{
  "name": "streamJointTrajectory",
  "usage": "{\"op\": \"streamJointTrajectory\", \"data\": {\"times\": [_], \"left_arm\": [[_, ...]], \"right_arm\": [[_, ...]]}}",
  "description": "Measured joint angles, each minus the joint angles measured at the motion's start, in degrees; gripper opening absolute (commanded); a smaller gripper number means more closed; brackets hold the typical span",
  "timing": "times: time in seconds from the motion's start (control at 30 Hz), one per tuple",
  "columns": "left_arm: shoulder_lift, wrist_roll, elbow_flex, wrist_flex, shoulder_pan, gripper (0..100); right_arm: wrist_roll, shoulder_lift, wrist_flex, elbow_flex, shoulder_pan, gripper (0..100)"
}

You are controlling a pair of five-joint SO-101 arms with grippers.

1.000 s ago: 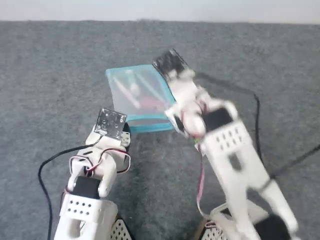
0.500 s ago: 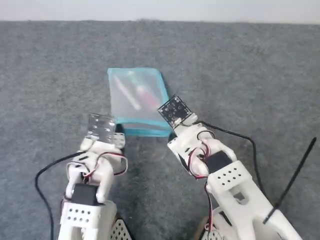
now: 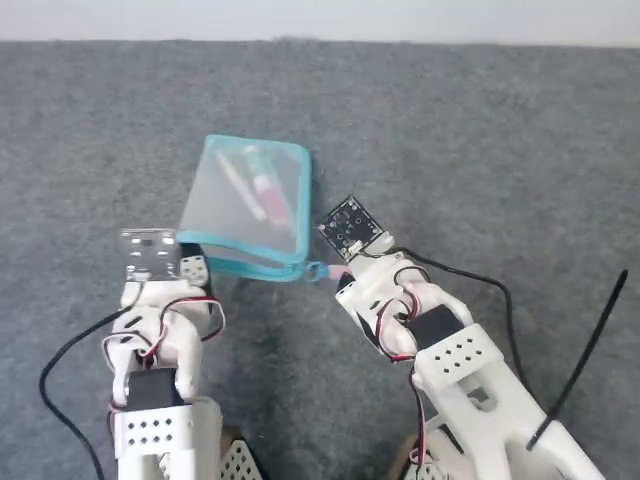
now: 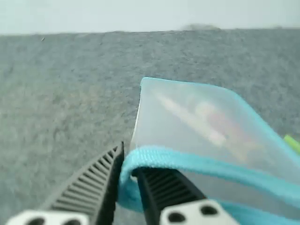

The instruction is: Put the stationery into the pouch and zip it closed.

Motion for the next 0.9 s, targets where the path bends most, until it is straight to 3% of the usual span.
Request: {"op": "streamJointTrajectory", "data": {"times": [0.13,0.3,0.47,0.67,0.83,0.9], "left_arm": [[0.00,-1.05,0.00,0.00,4.92,1],[0.00,0.35,0.00,-0.26,0.35,1],[-0.35,-2.11,0.88,-0.26,8.62,1],[-0.44,2.99,-0.09,-0.26,-3.34,1],[-0.44,-2.64,-0.18,1.67,7.30,1],[-0.44,-2.73,-0.79,1.67,5.63,1]], "right_arm": [[0.00,0.00,0.00,0.00,0.00,14.0],[0.00,0.00,0.00,0.00,0.00,14.0],[0.00,0.00,-3.16,2.02,0.00,14.0],[0.00,0.00,-5.27,2.90,0.00,14.0],[0.00,0.00,-5.54,2.90,0.00,14.0],[0.00,0.00,-5.54,2.90,0.00,14.0]]}}
